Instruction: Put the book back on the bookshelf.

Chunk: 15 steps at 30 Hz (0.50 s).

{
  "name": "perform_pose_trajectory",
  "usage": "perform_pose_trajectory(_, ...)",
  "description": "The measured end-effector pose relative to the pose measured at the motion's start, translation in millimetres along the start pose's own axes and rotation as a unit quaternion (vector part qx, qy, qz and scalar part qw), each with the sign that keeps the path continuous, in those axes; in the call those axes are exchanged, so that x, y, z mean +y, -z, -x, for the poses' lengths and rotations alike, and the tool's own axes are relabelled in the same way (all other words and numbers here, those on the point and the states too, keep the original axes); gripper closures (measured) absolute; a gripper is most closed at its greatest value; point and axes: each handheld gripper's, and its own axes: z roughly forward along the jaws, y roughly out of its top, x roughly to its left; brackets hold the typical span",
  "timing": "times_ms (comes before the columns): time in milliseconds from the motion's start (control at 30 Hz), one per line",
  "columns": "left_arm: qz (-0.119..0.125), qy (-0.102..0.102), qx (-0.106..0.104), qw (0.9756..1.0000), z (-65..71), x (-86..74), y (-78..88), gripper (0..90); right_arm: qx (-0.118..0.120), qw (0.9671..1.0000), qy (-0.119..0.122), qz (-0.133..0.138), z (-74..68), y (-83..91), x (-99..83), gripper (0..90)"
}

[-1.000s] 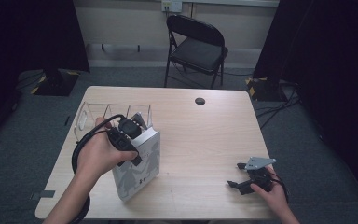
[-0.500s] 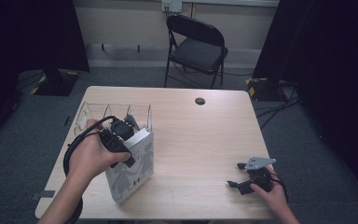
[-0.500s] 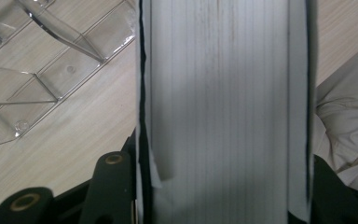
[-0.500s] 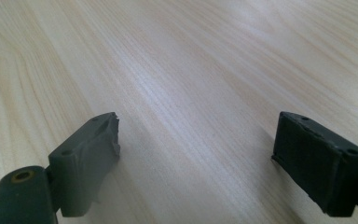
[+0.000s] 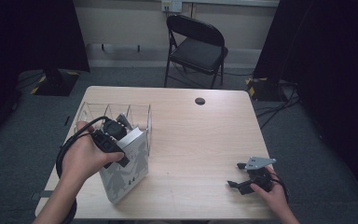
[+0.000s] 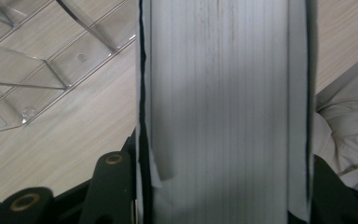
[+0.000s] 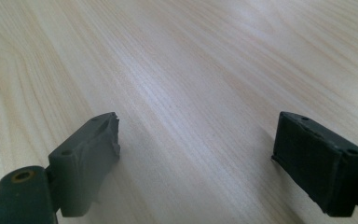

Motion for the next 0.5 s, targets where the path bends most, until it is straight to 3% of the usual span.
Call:
perform_pose_trajectory(33,-0.001,-0.005,0.002,1.0000,-1.6,-0.4,0.2,53.4,0.000,1.0000,0.000,0.000,0.0,0.0,0.0,13.3)
perform_pose_trajectory(233,0.001,0.007,0.003,1.0000,-8.3,-2.3,0.2,53.4,0.000,1.0000,0.000,0.000,0.0,0.0,0.0,13.3)
perform_pose_trajectory(267,0.004,0.017,0.004,0.9998,-8.3,-2.7,0.0,53.4,0.000,1.0000,0.000,0.000,0.0,0.0,0.0,13.3)
perform_pose_trajectory(400,0.003,0.013,0.006,0.9999,-11.7,-0.9,1.1,53.4,0.000,1.0000,0.000,0.000,0.0,0.0,0.0,13.3)
perform_pose_trajectory(500,0.007,0.021,0.006,0.9997,-14.2,0.8,0.8,53.4,0.000,1.0000,0.000,0.000,0.0,0.0,0.0,13.2)
